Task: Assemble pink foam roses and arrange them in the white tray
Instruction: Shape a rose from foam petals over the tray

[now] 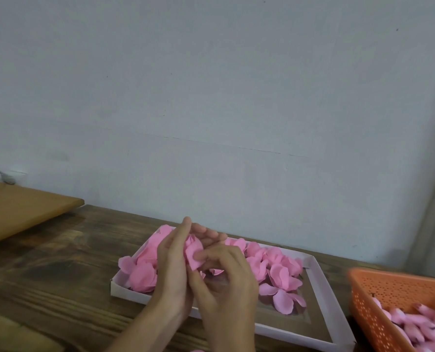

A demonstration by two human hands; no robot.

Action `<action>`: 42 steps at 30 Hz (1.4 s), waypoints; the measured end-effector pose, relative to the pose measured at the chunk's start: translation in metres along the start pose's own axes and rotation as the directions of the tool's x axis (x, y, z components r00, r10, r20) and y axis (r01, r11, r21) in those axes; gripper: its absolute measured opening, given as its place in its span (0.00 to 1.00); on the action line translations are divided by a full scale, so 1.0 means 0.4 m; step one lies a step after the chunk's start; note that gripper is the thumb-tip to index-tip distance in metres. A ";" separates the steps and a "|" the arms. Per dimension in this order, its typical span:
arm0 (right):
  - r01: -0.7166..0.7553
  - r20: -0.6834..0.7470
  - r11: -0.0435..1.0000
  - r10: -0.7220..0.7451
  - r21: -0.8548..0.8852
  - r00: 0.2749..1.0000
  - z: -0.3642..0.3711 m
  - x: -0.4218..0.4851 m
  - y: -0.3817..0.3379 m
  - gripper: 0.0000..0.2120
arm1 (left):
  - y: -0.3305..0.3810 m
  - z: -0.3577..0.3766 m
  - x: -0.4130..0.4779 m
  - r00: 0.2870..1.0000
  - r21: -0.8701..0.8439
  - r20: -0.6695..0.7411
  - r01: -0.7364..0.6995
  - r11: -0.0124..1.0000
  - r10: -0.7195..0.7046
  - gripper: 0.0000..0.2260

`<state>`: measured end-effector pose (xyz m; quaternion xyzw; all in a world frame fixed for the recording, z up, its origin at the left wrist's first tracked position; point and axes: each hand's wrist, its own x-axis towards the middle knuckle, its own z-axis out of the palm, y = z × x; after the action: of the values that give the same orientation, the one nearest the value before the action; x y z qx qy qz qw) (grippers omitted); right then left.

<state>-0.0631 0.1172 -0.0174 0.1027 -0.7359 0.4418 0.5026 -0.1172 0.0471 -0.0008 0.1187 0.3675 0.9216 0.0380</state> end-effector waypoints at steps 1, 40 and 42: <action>0.027 -0.001 1.000 -0.027 0.000 1.000 -0.001 0.001 0.001 0.13 | 0.001 0.000 0.000 1.000 0.006 -0.002 -0.012 1.000 0.012 0.16; 0.136 -0.033 0.985 -0.134 0.105 0.990 0.005 -0.010 -0.015 0.09 | 0.012 -0.034 0.041 0.995 -0.161 0.021 0.096 0.982 -0.093 0.18; 0.150 -0.034 0.987 -0.148 0.065 0.988 0.005 -0.009 -0.016 0.09 | 0.012 -0.034 0.045 0.996 -0.176 0.021 0.087 0.981 -0.084 0.17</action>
<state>-0.0589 0.1108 -0.0173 0.1678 -0.7036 0.4291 0.5410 -0.1378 0.0373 -0.0037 0.1052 0.2886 0.9473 0.0904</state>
